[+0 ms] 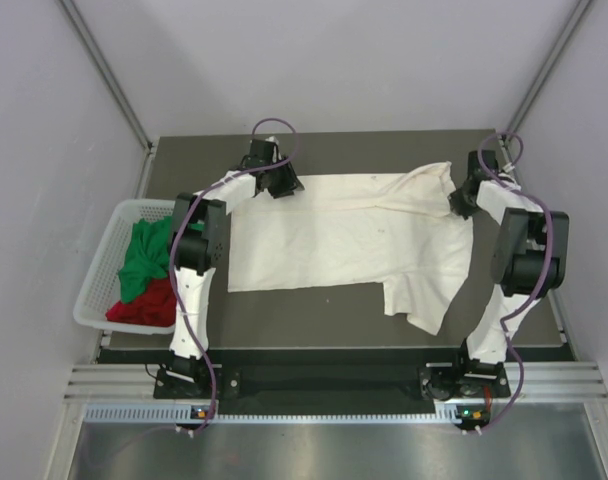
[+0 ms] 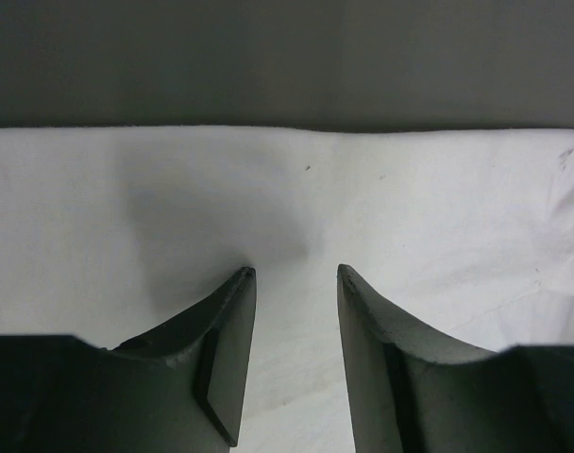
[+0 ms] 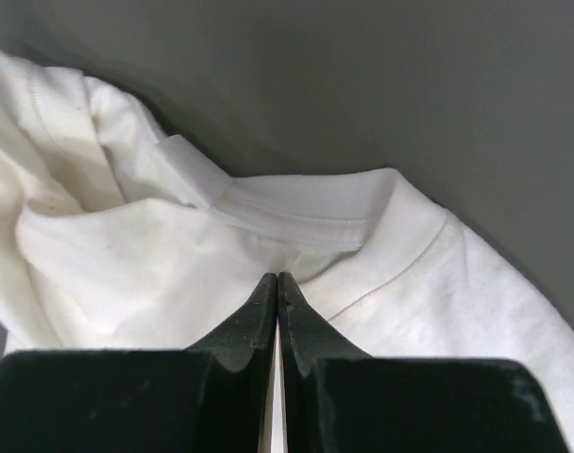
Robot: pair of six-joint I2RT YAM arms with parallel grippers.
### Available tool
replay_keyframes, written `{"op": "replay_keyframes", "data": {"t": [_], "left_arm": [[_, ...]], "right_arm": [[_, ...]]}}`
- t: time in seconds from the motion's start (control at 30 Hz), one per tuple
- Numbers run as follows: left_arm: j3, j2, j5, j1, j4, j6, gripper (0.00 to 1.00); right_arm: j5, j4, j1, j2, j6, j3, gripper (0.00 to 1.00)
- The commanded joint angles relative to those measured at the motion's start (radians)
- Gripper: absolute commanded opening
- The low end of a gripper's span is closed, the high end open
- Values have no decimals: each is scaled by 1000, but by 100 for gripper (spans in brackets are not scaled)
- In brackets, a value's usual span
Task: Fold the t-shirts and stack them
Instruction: Fold the tshirt
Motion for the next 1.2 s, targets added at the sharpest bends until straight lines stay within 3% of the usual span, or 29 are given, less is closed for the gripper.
{"op": "replay_keyframes", "data": {"t": [0.0,0.37,0.57,0.97,1.17], "left_arm": [[-18,53,-76,8,-70,25,46],[-15,76,-85,23,-85,33,46],[-18,91,-68,31,-79,26,47],[-6,122,-45,31,-93,25,47],[5,124,-56,31,-111,28,47]], "right_arm": [[11,-7,8,-82,-24,39,0],[-31,-87,20,-233,-48,9,0],[-5,-101,49,-361,-14,-91,0],[142,-74,172,-500,140,-308,0],[187,-29,188,-494,166,-367,0]]}}
